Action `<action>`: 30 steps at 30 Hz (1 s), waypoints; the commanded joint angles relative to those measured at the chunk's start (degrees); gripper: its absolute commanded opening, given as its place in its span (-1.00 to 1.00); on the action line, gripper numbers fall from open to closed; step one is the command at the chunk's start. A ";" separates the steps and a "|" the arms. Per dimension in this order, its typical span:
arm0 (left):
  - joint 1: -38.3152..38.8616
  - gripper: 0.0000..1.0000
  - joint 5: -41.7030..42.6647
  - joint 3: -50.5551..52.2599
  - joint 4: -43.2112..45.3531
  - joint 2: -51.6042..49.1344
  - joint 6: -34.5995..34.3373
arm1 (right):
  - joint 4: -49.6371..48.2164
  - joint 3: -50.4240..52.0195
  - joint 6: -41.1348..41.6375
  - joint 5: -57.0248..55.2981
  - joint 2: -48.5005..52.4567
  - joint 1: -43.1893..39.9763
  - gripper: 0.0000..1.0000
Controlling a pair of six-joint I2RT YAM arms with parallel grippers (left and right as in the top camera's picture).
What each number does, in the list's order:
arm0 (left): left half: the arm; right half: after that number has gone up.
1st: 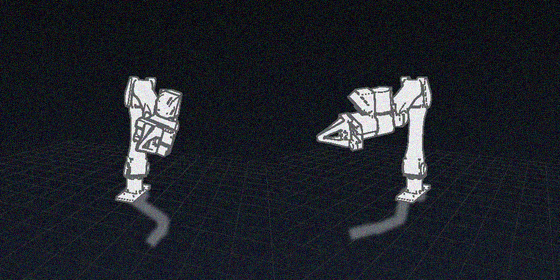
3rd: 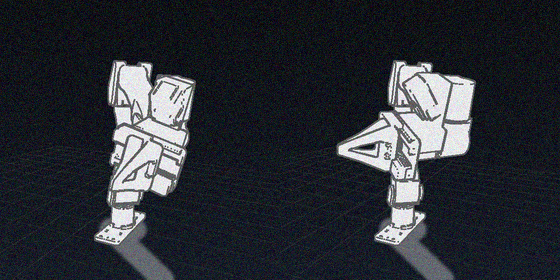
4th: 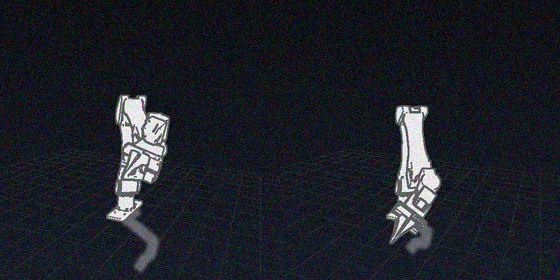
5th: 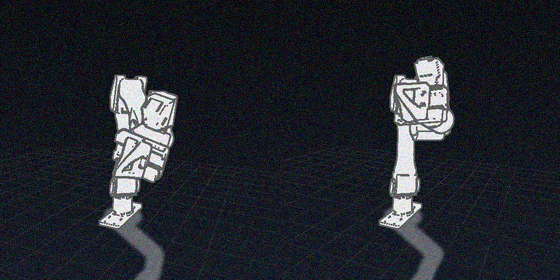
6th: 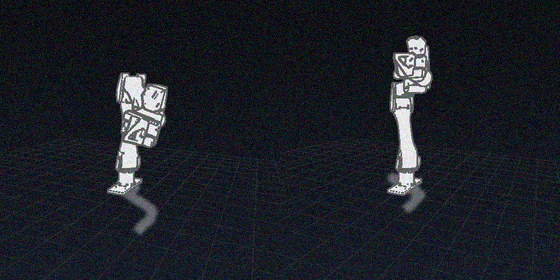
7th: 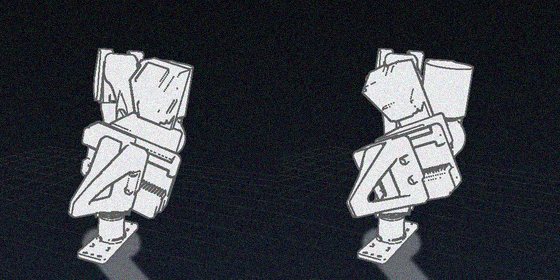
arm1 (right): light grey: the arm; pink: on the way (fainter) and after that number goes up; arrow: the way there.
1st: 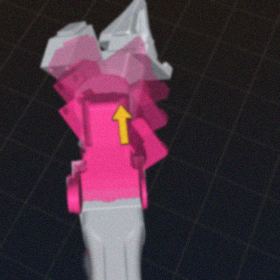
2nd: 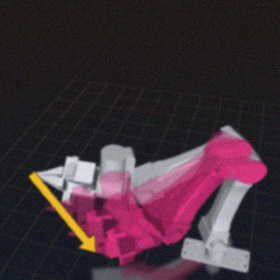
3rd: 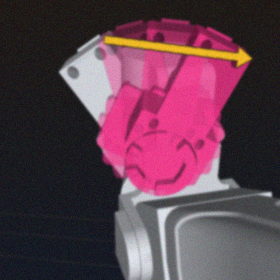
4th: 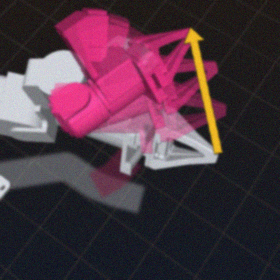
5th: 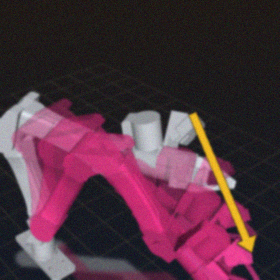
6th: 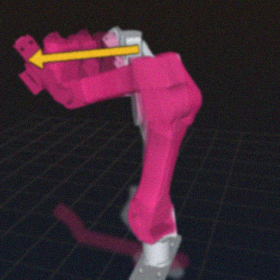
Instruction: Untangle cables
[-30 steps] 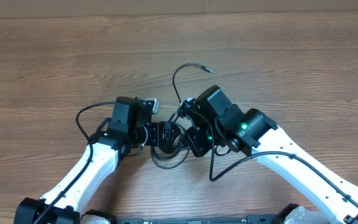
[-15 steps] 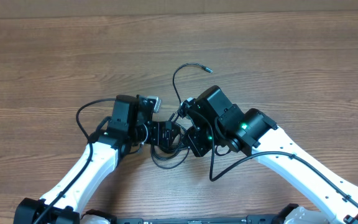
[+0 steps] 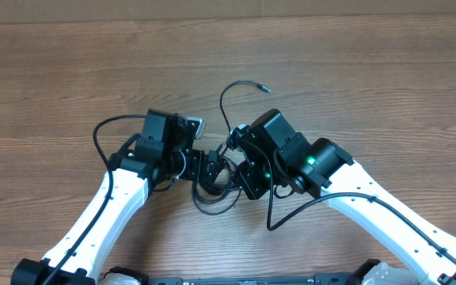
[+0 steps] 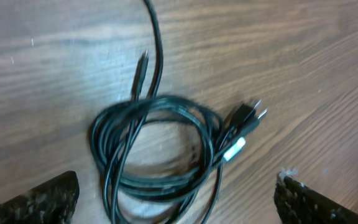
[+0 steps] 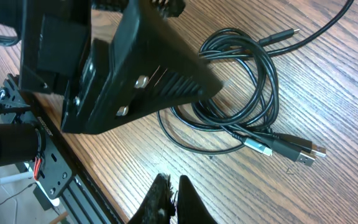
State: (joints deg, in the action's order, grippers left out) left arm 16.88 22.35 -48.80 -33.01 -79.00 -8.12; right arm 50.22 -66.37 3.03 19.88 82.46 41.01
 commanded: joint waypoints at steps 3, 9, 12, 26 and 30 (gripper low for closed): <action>0.50 1.00 -0.96 -1.25 -3.89 -0.04 1.75 | 0.07 -1.27 0.13 -0.55 -1.25 0.11 -0.92; 0.50 1.00 -3.52 -1.36 -5.14 0.46 2.91 | -0.15 -1.27 0.13 -0.98 -1.25 0.11 -0.92; 0.48 1.00 -4.70 -1.75 -5.40 0.81 3.06 | -0.33 -1.27 0.15 -0.96 -1.25 0.11 -0.93; 0.48 1.00 -17.53 -2.80 -13.38 8.68 2.45 | -0.37 -1.27 0.13 -1.03 -1.25 0.11 -0.92; 0.48 1.00 -18.36 -2.80 -15.63 12.28 1.16 | -0.33 -1.27 0.13 -1.40 -1.25 0.11 -0.92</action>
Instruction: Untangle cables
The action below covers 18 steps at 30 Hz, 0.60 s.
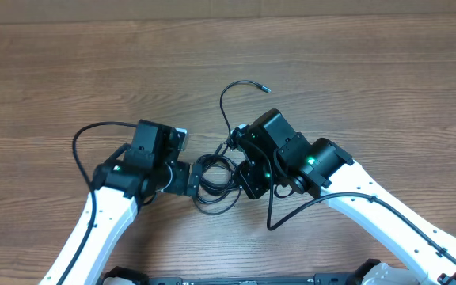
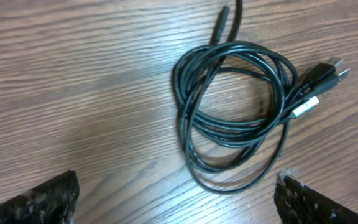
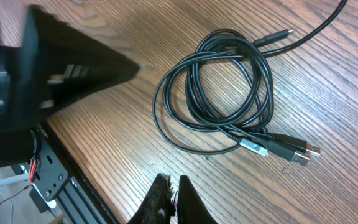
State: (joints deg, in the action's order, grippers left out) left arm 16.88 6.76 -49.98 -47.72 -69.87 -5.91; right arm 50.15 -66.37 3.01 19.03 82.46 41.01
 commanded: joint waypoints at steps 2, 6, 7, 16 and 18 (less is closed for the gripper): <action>0.48 1.00 -2.86 -1.62 -1.36 4.90 -2.19 | -0.31 -1.27 0.15 -0.55 -1.25 0.11 -0.92; 0.48 1.00 -2.93 -1.62 -0.79 7.43 -3.10 | -0.26 -1.27 0.15 -0.55 -1.25 0.11 -0.92; 0.48 0.99 -2.93 -1.62 -0.31 7.69 -3.10 | -0.31 -1.27 0.15 -0.55 -1.25 0.11 -0.92; 0.50 0.99 -0.85 -1.60 4.98 6.99 -3.10 | -0.28 -1.27 0.15 -0.55 -1.25 0.11 -0.93; 0.50 0.99 -0.70 -1.60 5.16 6.75 -3.13 | -0.28 -1.27 0.15 -0.55 -1.25 0.11 -0.92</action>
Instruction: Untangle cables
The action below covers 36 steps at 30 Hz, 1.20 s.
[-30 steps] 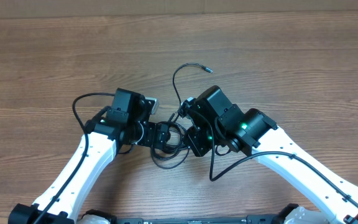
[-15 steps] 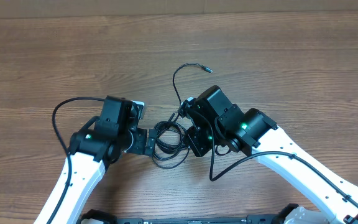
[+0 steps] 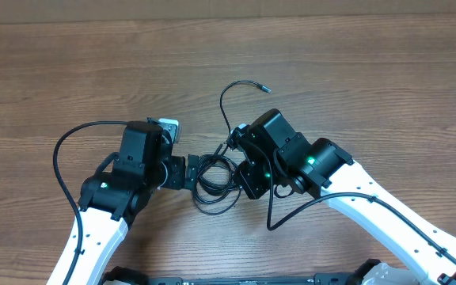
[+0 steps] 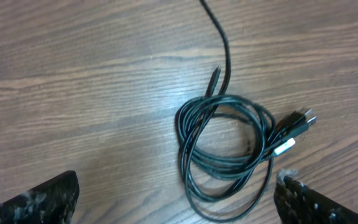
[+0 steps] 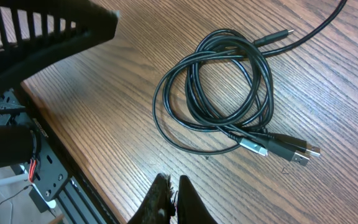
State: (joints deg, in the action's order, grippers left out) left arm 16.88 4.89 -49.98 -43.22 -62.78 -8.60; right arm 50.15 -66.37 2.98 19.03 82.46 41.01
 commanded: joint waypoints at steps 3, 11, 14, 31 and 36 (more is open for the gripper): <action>0.50 0.99 1.11 -1.60 0.66 -0.96 -0.39 | -0.28 -1.27 0.17 -0.55 -1.25 0.11 -0.92; 0.50 1.00 1.11 -1.60 3.28 -4.74 -0.42 | -0.28 -1.27 0.17 -0.55 -1.25 0.11 -0.92; 0.50 0.99 1.05 -1.60 4.79 -6.05 -0.42 | -0.26 -1.27 0.17 -0.55 -1.25 0.11 -0.93; 0.52 1.00 1.16 -1.60 12.79 -12.35 0.79 | 0.17 -1.27 0.20 -0.55 -1.25 0.11 -0.93; 0.52 1.00 1.18 -1.60 14.64 -15.54 2.45 | 0.15 -1.27 0.20 -0.57 -1.25 0.11 -0.92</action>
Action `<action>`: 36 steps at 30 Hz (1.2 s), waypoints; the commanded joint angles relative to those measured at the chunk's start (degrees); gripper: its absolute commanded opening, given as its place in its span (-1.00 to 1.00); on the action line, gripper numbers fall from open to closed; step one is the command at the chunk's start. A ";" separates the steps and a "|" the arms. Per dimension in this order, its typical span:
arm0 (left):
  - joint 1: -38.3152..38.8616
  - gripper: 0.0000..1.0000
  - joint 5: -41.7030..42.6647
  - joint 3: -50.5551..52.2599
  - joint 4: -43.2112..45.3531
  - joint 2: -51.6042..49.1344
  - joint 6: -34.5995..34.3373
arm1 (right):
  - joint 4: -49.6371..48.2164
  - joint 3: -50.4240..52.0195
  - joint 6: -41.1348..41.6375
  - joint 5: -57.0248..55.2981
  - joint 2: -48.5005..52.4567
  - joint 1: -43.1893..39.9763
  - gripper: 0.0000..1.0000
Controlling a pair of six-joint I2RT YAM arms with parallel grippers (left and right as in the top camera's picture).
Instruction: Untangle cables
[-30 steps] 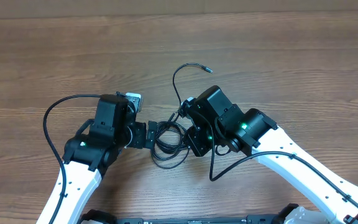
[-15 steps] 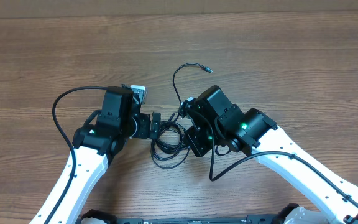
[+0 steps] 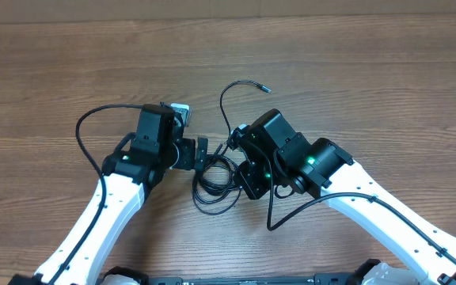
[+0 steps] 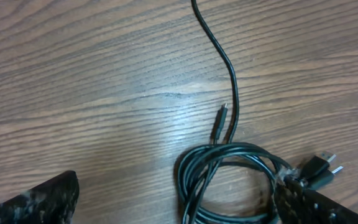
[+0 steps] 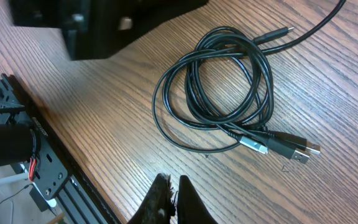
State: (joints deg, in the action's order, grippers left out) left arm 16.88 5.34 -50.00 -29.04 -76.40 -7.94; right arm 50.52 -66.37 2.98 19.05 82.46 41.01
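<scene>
Black cables lie in a tangled coil on the wooden table; the same coil fills the lower part of the left wrist view. USB plugs stick out at one side. A thin plug end and a long loose strand run away from the coil. My left gripper is open just above the coil's near edge, holding nothing. My right gripper is shut and empty, hovering beside the coil.
The loose strand curls to a free plug at the far side. A dark rail with wiring runs along the table's front edge. My left arm's own cable loops out to the left.
My left gripper has shifted from the coil's left side towards its far-left edge, so the coil now sits lower in its view. The right arm and the cables have not moved.
My left gripper was open right over the coil. Then it stood back to the left of it, still open, and stayed there at the following moment. Now it is at the coil's far-left edge. The right gripper stayed shut and the coil kept its shape.
</scene>
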 commanded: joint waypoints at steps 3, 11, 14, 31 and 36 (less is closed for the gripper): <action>0.52 1.00 2.69 -1.57 1.31 -4.66 1.79 | -0.13 -1.27 0.17 -0.57 -1.25 0.11 -0.92; 0.52 1.00 3.96 -1.57 2.60 -11.26 3.72 | 0.63 -1.27 0.20 -0.85 -1.22 0.11 -0.92; 0.79 1.00 4.92 -1.57 2.97 -12.33 5.79 | 1.29 -1.27 0.20 -2.12 -1.22 0.11 -0.92; 1.88 0.89 1.42 -1.60 -20.61 7.21 -6.58 | 0.26 -1.27 22.32 -2.54 -1.25 -17.33 0.37; 1.88 0.83 -1.84 -1.60 -26.36 13.05 -10.58 | 0.85 -1.27 22.25 -1.60 -1.22 -18.38 0.58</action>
State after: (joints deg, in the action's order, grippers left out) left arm 18.68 7.03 -50.63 -53.28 -66.78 -13.87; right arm 51.29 -66.37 24.56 14.63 82.46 23.11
